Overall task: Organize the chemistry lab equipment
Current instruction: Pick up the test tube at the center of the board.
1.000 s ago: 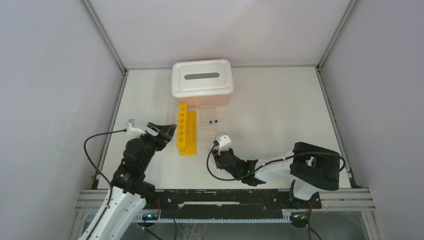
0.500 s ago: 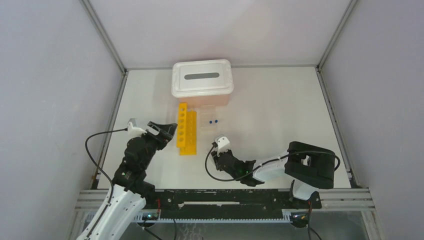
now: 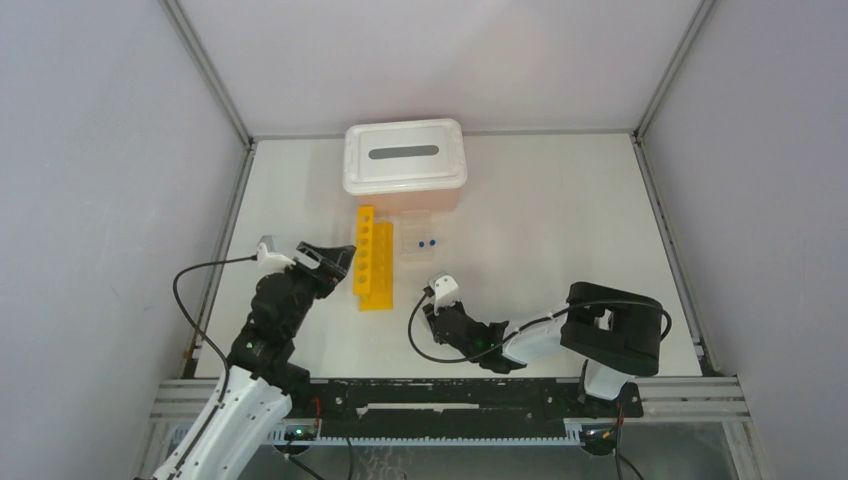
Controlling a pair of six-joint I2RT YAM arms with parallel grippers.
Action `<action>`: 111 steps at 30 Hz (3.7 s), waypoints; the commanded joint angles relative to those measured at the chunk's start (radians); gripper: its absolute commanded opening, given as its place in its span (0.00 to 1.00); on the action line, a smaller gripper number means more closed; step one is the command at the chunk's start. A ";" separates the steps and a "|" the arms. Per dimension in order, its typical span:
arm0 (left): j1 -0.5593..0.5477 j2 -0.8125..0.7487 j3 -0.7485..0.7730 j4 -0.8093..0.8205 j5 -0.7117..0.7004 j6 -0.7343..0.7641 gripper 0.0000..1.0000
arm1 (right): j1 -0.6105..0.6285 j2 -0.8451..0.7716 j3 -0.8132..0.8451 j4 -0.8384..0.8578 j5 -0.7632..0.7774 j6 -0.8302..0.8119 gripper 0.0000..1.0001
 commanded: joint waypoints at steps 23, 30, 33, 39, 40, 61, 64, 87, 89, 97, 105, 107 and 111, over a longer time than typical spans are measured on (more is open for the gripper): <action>0.007 0.022 -0.023 0.057 0.025 -0.012 0.85 | -0.003 -0.080 0.009 -0.061 0.005 0.006 0.07; 0.006 0.037 0.006 0.061 0.075 0.014 0.84 | -0.011 -0.212 0.047 -0.165 -0.057 -0.001 0.06; 0.006 0.083 0.031 0.062 0.131 0.020 0.83 | -0.028 -0.277 0.077 -0.206 -0.108 -0.021 0.06; 0.006 0.192 0.071 0.121 0.326 -0.009 0.82 | -0.062 -0.358 0.156 -0.277 -0.230 -0.081 0.06; 0.006 0.213 0.083 0.125 0.359 -0.009 0.81 | -0.066 -0.365 0.167 -0.288 -0.245 -0.094 0.05; 0.006 0.287 0.098 0.212 0.558 -0.058 0.75 | -0.164 -0.381 0.302 -0.394 -0.492 -0.175 0.05; 0.007 0.284 0.097 0.212 0.557 -0.048 0.75 | -0.166 -0.376 0.321 -0.419 -0.492 -0.184 0.05; -0.035 0.237 -0.072 0.469 0.400 -0.250 0.74 | -0.059 -0.272 0.346 -0.277 -0.048 0.185 0.00; -0.046 0.256 -0.064 0.477 0.396 -0.241 0.74 | -0.046 -0.267 0.352 -0.276 -0.022 0.212 0.00; -0.061 0.310 -0.043 0.476 0.393 -0.206 0.72 | -0.030 -0.266 0.375 -0.293 0.012 0.255 0.00; -0.064 0.370 0.006 0.477 0.418 -0.167 0.66 | -0.034 -0.248 0.396 -0.309 -0.018 0.272 0.00; -0.065 0.385 0.014 0.486 0.423 -0.167 0.62 | -0.038 -0.240 0.402 -0.314 -0.034 0.270 0.00; -0.066 0.410 0.032 0.499 0.429 -0.166 0.57 | -0.042 -0.230 0.404 -0.310 -0.060 0.270 0.00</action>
